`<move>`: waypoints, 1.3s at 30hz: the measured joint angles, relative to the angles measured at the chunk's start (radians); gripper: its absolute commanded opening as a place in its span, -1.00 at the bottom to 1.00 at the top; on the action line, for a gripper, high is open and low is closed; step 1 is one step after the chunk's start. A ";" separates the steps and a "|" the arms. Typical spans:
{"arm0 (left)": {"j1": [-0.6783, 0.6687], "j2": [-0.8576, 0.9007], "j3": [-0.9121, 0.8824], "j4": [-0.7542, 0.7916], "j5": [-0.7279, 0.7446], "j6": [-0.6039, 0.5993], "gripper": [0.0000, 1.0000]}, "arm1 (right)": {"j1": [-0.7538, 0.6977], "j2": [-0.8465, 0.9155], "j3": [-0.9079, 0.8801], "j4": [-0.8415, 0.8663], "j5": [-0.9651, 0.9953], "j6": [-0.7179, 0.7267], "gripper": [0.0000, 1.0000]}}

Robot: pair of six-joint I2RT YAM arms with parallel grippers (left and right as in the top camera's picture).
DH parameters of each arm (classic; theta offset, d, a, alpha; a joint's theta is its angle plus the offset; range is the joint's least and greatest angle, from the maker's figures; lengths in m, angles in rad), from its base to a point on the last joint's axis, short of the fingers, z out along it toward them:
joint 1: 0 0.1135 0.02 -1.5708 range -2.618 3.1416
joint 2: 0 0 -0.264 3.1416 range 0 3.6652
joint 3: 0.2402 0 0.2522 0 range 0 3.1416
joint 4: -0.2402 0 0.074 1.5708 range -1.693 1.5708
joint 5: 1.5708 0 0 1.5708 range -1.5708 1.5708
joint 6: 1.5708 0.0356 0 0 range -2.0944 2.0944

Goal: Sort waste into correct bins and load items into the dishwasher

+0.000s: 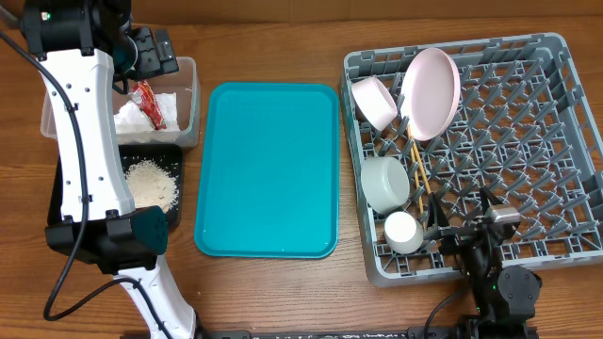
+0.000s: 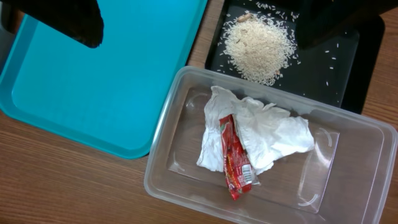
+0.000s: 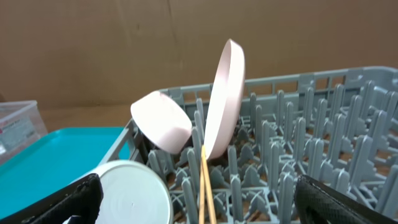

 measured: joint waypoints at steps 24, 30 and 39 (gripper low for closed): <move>0.000 0.000 0.000 0.000 0.000 0.000 1.00 | 0.000 -0.015 0.000 0.007 0.010 0.000 1.00; 0.000 0.000 0.000 0.023 -0.024 0.005 1.00 | 0.000 -0.015 0.000 0.007 0.010 0.000 1.00; 0.000 -0.337 -0.538 0.713 0.083 0.032 1.00 | 0.000 -0.015 0.000 0.007 0.010 0.000 1.00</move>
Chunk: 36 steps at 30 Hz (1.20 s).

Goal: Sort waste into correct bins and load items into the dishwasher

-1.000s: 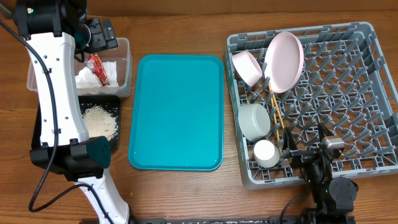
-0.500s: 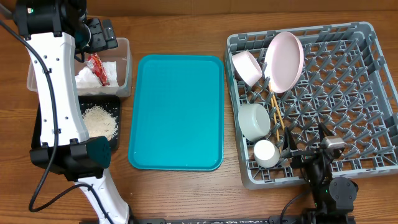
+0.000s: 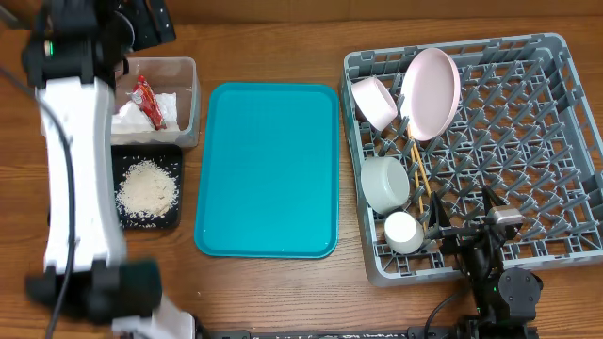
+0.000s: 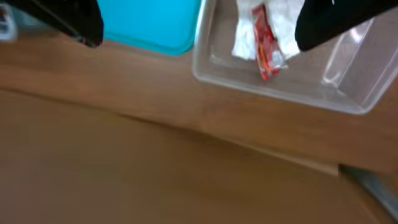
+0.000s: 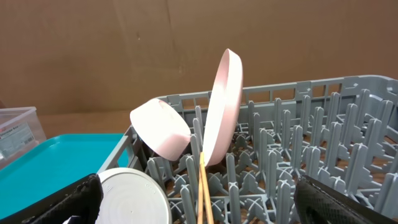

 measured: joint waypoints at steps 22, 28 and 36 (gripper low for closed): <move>0.000 -1.403 -1.618 0.747 0.026 0.158 1.00 | -0.003 -0.002 0.000 0.002 0.001 0.000 1.00; 0.000 -1.545 -1.772 0.831 0.013 0.180 1.00 | -0.003 -0.002 0.000 0.003 0.000 0.000 1.00; 0.000 -1.686 -1.931 0.906 0.007 0.259 0.99 | -0.003 -0.002 0.000 0.002 0.001 0.000 1.00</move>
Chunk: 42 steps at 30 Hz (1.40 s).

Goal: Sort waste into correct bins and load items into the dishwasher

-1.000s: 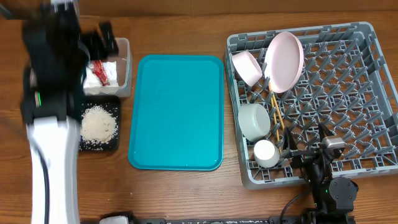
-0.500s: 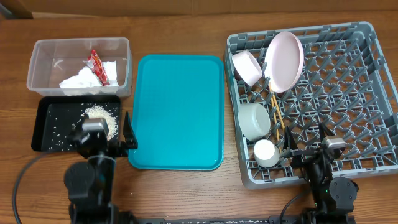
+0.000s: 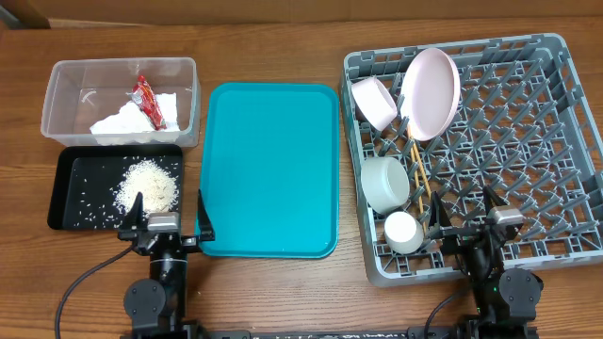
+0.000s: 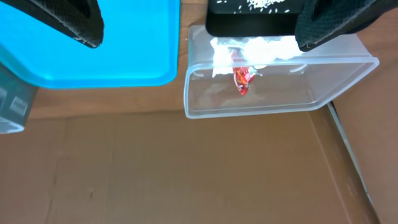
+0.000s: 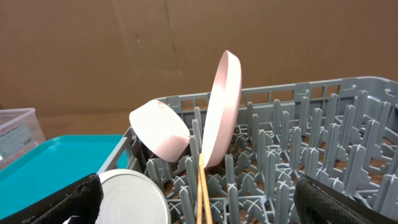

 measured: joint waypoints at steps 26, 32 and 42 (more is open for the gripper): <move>-0.020 -0.030 -0.022 -0.121 0.000 0.029 0.99 | 0.000 0.000 0.000 0.001 0.000 0.000 1.00; -0.020 -0.030 -0.022 -0.121 0.000 0.029 1.00 | 0.000 0.000 0.000 0.001 0.000 0.000 1.00; -0.020 -0.030 -0.022 -0.121 0.000 0.029 0.99 | 0.000 0.000 0.000 0.001 0.000 0.000 1.00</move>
